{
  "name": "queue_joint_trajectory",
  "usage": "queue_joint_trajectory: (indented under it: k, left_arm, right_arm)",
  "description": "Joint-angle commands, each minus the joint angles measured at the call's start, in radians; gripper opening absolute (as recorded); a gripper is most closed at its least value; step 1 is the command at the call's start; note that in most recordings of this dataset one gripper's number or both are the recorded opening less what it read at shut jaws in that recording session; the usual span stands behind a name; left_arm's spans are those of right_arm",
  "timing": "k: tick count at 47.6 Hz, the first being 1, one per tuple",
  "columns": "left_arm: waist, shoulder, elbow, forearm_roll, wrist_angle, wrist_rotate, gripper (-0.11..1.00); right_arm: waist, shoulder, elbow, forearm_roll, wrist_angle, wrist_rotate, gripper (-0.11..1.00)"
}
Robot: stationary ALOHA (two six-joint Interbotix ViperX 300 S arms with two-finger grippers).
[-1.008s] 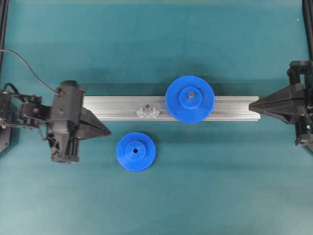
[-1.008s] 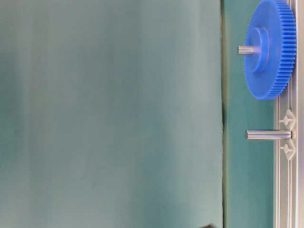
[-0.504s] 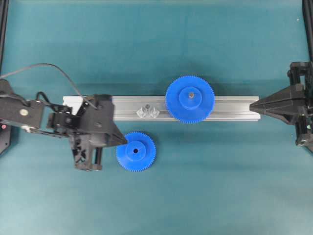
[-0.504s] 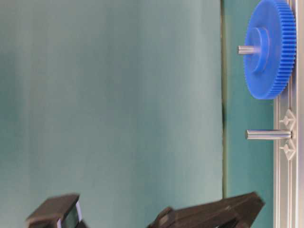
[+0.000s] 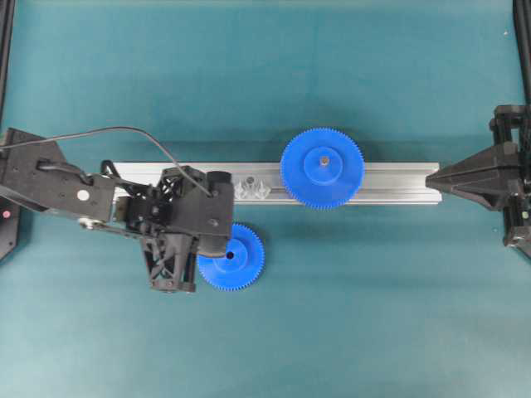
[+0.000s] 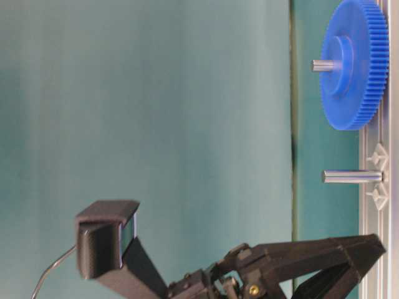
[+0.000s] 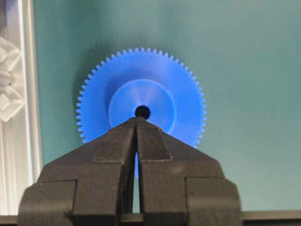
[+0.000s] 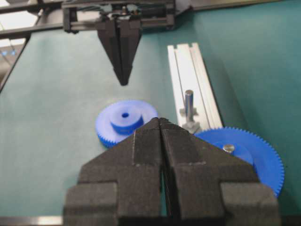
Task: Find the location of the shaft and insert the small gear.
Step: 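Rotate the left gripper vertical and lower it over the small blue gear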
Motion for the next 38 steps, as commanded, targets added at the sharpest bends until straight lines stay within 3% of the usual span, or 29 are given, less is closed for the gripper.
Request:
queue_joint_trajectory:
  k: [1, 38]
  left_arm:
    - [-0.005, 0.005, -0.046, 0.003, 0.021, 0.002, -0.02]
    - [-0.031, 0.163, -0.255, 0.003, 0.295, 0.005, -0.02]
  right_arm:
    - [-0.002, 0.006, -0.009, 0.002, -0.005, 0.011, -0.02]
    - [-0.002, 0.003, -0.003, 0.002, -0.008, 0.011, -0.02]
